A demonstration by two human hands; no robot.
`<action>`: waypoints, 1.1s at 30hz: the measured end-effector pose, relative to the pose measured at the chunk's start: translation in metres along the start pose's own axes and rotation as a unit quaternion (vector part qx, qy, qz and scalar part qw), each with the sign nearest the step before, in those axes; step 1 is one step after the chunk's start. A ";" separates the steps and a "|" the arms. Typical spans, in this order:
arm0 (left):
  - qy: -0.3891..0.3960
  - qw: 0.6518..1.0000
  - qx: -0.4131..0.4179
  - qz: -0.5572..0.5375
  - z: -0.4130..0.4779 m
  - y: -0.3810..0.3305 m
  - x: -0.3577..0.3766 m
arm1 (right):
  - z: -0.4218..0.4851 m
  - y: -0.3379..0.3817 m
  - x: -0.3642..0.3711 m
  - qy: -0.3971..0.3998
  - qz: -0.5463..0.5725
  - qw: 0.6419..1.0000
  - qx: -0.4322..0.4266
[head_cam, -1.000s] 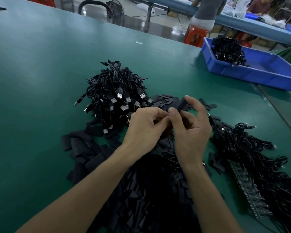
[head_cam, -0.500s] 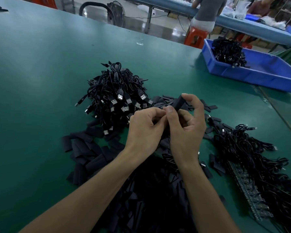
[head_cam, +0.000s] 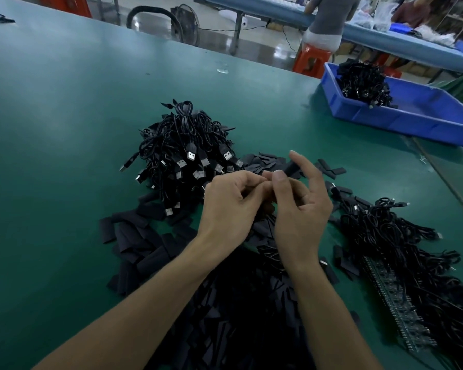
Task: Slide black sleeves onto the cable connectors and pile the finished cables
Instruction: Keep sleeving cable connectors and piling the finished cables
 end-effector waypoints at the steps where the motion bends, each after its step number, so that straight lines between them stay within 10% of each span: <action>1: -0.007 1.000 -0.003 -0.010 0.001 -0.001 -0.002 | 0.001 -0.001 -0.003 -0.005 -0.010 1.000 0.002; 12: 0.100 0.975 -0.034 0.197 0.007 0.007 -0.008 | 0.031 0.010 -0.020 -0.034 0.137 0.988 0.064; 19: -0.033 0.981 0.009 0.191 0.028 -0.011 -0.039 | 0.033 0.013 -0.030 0.113 -0.035 0.985 0.127; 27: -0.147 0.968 -0.016 0.203 0.068 -0.024 -0.069 | -0.007 -0.001 -0.015 0.562 -0.266 0.770 0.144; 33: -0.105 0.952 0.005 0.289 0.054 -0.016 -0.056 | 0.001 -0.001 -0.018 0.419 -0.280 0.861 0.074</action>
Point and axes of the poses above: each hand's wrist, its own z-axis towards the middle knuckle, its own x-axis out of the palm, y = z × x, the point moved 3 cm from there along z, towards the middle knuckle, and after that the axes turned 5 degrees about -x, right-handed, at the moved point
